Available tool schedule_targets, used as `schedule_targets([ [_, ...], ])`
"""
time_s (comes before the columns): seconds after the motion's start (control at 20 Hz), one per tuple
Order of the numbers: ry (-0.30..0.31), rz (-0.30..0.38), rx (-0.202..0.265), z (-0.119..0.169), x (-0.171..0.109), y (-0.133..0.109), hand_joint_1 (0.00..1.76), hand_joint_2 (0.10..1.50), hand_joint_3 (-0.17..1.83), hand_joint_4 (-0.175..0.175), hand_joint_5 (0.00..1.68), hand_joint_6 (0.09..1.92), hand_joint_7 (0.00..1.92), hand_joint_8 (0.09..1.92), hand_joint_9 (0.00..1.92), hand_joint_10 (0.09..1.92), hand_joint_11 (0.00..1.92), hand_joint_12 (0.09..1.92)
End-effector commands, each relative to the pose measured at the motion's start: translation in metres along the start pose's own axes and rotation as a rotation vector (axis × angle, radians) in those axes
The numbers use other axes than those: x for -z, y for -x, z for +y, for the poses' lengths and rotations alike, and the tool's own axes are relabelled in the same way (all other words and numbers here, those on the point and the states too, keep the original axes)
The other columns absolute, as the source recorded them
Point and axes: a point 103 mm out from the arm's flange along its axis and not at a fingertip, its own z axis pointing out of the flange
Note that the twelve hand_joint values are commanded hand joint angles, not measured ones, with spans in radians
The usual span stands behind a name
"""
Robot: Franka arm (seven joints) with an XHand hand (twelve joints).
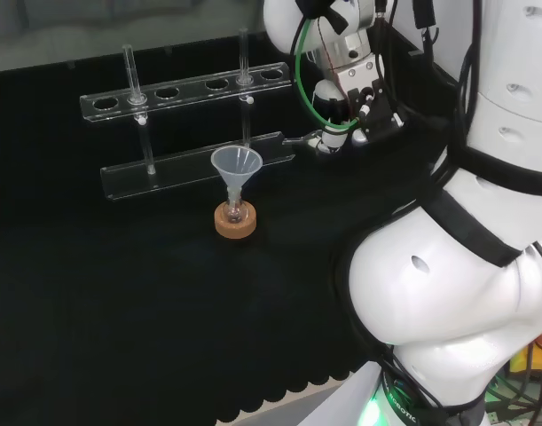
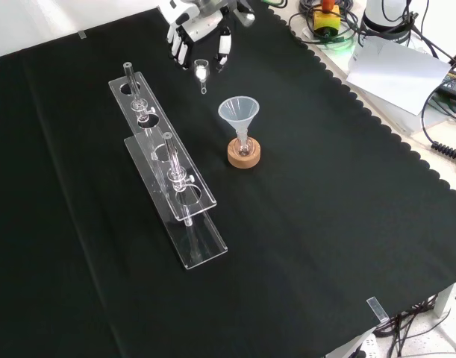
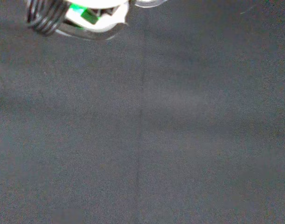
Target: Pour all the NaCl from the weighing funnel into the round-bottom flask.
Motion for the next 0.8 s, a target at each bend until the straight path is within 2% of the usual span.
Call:
schedule_targets([
  [0.05, -0.033, -0.039, 0.004, -0.024, 0.029, -0.001, 1.08, 0.7, 0.7, 0.175, 1.13, 0.94, 0.75, 0.64, 1.01, 0.42, 0.78, 1.1],
  [0.35, -0.04, -0.054, 0.012, -0.032, 0.04, -0.007, 1.08, 0.7, 0.7, 0.175, 1.13, 0.95, 0.75, 0.64, 1.01, 0.41, 0.78, 1.11],
  [0.8, -0.057, -0.085, 0.017, -0.047, 0.047, -0.029, 1.08, 0.7, 0.7, 0.175, 1.13, 0.95, 0.74, 0.64, 1.01, 0.41, 0.77, 1.11],
])
